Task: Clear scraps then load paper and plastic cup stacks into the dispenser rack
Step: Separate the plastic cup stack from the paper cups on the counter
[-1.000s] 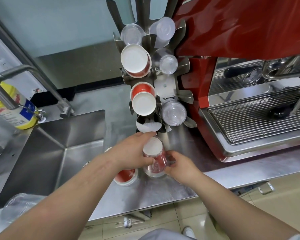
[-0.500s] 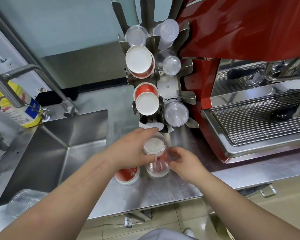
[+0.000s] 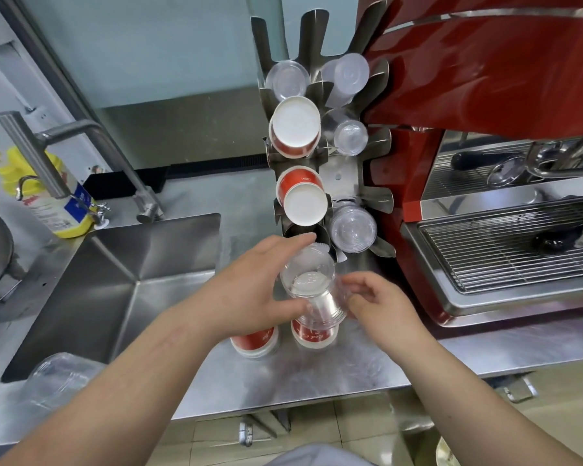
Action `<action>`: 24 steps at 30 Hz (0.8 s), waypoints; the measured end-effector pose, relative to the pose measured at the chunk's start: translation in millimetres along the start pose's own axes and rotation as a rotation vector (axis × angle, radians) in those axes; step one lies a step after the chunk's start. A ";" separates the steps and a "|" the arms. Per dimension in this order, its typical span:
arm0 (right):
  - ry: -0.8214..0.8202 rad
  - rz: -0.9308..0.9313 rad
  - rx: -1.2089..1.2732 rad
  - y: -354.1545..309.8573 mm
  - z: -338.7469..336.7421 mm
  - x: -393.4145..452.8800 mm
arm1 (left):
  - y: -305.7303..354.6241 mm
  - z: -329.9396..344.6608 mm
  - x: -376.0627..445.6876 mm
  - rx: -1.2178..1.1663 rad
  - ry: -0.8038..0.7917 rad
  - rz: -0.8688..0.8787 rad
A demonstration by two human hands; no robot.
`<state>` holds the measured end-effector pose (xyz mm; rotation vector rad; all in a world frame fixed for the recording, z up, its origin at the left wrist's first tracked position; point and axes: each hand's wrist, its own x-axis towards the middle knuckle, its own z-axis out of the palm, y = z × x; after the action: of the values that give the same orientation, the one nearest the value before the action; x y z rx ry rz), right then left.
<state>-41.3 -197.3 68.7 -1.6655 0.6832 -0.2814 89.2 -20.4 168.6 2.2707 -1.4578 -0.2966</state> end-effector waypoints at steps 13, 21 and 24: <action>-0.038 -0.135 -0.028 -81.8 4.4 -39.7 | 13.1 -50.3 -48.5 -0.356 0.288 -0.021; -0.158 -0.220 -0.089 -129.5 48.1 -47.4 | -7.7 -83.3 -90.1 -0.424 0.459 -0.040; -0.209 -0.235 -0.110 -139.4 75.5 -47.0 | -24.4 -91.5 -110.2 -0.443 0.522 -0.078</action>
<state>0.9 -98.6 194.4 -1.8524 0.3512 -0.2351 98.3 109.4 233.4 1.8583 -0.9289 -0.0325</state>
